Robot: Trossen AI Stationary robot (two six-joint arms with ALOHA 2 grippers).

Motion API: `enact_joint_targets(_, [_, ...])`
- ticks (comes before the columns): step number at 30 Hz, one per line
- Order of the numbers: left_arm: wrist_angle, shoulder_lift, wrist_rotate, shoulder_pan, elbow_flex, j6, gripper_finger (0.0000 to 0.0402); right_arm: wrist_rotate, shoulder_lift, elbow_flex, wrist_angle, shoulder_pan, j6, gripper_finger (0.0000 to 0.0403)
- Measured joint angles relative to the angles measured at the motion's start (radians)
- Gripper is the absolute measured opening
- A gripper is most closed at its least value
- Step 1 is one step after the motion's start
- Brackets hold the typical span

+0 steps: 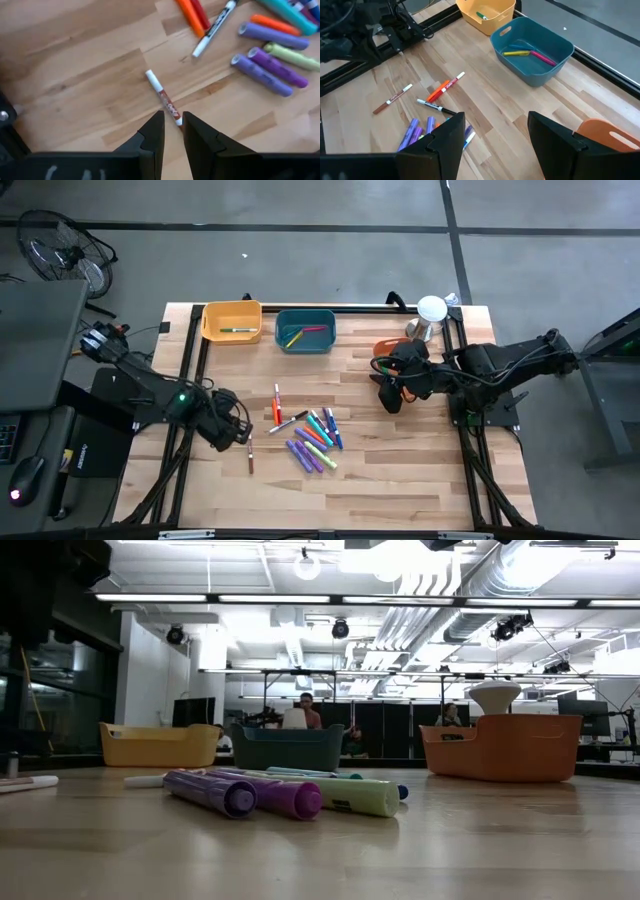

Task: Pick & Place Markers
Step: Put the brown marker pen into the yellow bin

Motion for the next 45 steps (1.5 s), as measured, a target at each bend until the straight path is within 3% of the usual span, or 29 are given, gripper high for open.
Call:
enact_joint_targets(6, [0.067, 0.084, 0.004, -0.050, 0.000, -0.057, 0.0081, -0.013, 0.000, 0.000, 0.000, 0.000, 0.011, 0.0206])
enact_joint_targets(14, [0.114, 0.177, 0.027, -0.057, 0.000, -0.180, 0.0183, -0.016, 0.000, 0.000, 0.000, 0.000, 0.025, 0.0206])
enact_joint_targets(18, [0.116, 0.234, 0.052, -0.056, 0.000, -0.234, 0.0209, -0.016, 0.000, 0.000, 0.000, 0.000, 0.025, 0.0204])
enact_joint_targets(33, [0.180, 0.362, 0.083, -0.019, 0.000, -0.372, 0.0214, -0.034, 0.054, 0.000, 0.001, 0.000, 0.026, 0.0206])
enact_joint_targets(37, [0.202, 0.380, 0.091, 0.036, 0.000, -0.300, 0.0214, -0.060, 0.069, 0.000, 0.001, 0.000, 0.028, 0.0204])
enact_joint_targets(45, [0.202, 0.449, 0.229, 0.116, 0.000, -0.162, 0.0214, -0.063, 0.069, 0.000, 0.004, 0.000, 0.049, 0.0205])
